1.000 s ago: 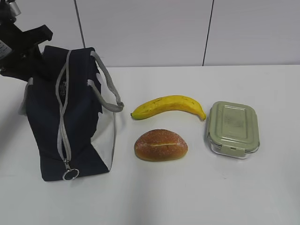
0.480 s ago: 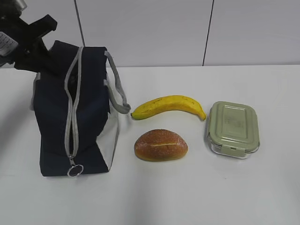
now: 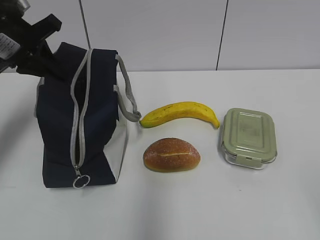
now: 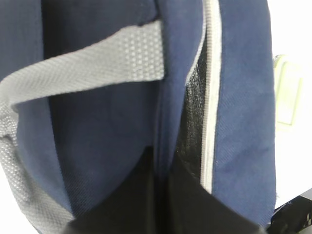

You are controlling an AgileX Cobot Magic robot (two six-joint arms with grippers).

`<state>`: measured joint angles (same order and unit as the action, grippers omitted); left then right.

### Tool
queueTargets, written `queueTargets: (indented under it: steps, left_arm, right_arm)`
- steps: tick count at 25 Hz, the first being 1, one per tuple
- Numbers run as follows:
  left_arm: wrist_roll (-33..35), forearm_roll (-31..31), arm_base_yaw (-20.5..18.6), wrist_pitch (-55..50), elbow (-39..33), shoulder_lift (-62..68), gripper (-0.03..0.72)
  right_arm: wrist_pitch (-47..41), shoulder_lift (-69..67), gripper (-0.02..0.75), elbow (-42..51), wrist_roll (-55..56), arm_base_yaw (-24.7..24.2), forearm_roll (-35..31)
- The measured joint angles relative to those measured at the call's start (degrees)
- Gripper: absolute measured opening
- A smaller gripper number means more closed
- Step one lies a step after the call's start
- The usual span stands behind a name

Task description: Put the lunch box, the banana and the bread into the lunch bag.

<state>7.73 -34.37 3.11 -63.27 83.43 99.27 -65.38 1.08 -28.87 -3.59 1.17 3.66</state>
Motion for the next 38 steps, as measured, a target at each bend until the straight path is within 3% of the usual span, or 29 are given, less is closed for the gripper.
queueTargets:
  steps: [12, 18, 27, 32, 38]
  left_arm:
    - [0.2, 0.0, 0.0, -0.4, 0.0, 0.0, -0.002]
    - [0.2, 0.0, 0.0, -0.6, 0.0, 0.0, -0.002]
    - [0.2, 0.0, 0.0, -1.4, 0.0, 0.0, -0.003]
    - [0.2, 0.0, 0.0, -1.4, 0.0, 0.0, -0.003]
    - [0.3, 0.0, 0.0, -1.4, 0.0, 0.0, -0.003]
  right_arm:
    - [0.5, 0.0, 0.438, -0.3, 0.0, 0.0, 0.0]
    - [11.1, -2.2, 0.438, -1.2, 0.0, 0.0, -1.5]
    - [22.7, -23.1, 0.438, -1.2, 0.0, 0.0, -2.8]
    - [23.5, -37.9, 0.438, -4.4, 0.0, 0.0, -5.6]
    - [20.4, -55.4, 0.438, -14.5, -0.1, 0.0, -10.6]
